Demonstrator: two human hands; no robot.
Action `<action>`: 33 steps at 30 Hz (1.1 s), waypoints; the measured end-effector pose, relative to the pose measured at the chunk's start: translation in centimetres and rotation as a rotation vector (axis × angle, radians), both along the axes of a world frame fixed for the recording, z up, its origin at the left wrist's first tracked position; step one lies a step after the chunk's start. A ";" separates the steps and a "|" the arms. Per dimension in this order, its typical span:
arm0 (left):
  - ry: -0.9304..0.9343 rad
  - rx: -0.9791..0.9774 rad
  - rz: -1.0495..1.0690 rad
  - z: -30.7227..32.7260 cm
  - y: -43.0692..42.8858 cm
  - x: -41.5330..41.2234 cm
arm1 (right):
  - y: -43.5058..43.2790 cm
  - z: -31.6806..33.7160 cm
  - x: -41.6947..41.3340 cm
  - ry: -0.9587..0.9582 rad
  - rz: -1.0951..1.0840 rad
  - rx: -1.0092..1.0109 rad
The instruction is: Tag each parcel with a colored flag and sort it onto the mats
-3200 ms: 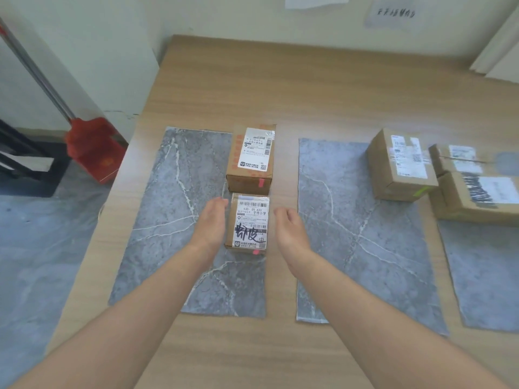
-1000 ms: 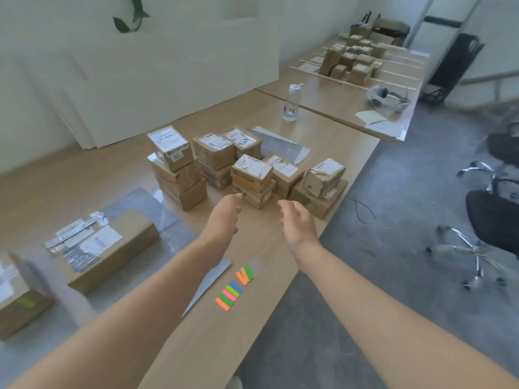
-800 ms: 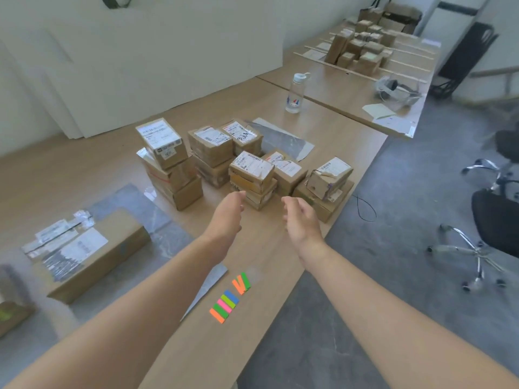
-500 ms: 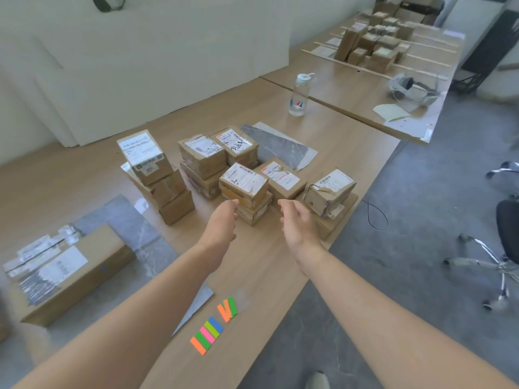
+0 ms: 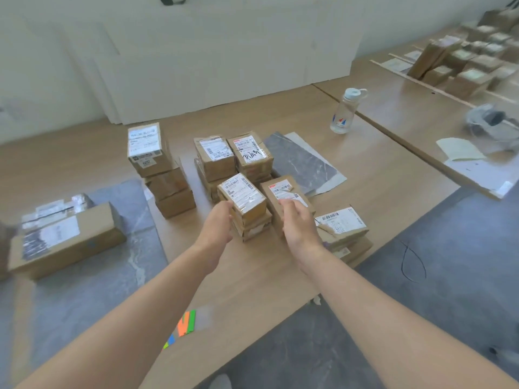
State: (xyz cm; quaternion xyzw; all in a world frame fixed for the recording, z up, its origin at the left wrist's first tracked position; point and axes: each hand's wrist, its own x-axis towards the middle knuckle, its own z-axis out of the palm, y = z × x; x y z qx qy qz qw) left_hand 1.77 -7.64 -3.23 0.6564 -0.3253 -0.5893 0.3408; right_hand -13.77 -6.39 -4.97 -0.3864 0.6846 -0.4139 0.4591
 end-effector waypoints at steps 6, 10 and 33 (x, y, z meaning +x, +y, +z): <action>0.026 0.013 0.084 -1.0 -3.2 0.2 | -4.5 -1.0 0.5 -0.028 0.054 -0.009; 0.059 0.023 0.112 -2.3 -5.8 0.8 | -7.4 -1.8 1.5 0.006 0.064 0.026; 0.105 0.124 0.192 -6.7 -11.0 -0.2 | -15.5 -7.5 2.7 0.032 0.240 0.219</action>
